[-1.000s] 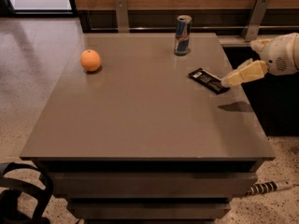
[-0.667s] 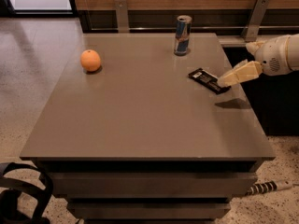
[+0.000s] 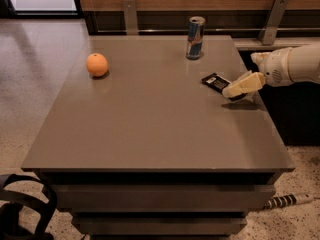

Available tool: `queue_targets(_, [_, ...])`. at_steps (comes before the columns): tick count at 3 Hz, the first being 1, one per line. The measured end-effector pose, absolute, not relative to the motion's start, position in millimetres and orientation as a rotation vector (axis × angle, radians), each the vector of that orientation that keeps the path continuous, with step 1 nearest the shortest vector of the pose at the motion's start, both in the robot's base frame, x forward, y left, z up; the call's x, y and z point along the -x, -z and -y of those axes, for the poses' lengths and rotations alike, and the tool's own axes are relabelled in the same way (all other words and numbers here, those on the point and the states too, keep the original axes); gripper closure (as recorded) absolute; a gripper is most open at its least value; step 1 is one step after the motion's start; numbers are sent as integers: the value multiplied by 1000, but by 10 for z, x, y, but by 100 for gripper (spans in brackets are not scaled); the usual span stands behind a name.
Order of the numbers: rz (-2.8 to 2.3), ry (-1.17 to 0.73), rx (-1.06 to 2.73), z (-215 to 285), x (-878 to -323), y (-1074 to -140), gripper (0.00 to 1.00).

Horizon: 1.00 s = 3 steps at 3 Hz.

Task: Move rxbar chocolate near orange

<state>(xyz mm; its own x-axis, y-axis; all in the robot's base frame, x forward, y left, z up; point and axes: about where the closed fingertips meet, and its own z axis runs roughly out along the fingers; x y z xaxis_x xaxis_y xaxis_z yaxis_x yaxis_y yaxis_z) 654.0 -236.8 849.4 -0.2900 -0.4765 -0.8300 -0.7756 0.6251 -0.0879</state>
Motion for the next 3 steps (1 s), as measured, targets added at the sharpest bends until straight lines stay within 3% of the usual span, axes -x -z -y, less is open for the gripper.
queue_targets(3, [-1969,-521,915,2273,-6480,-8029,0])
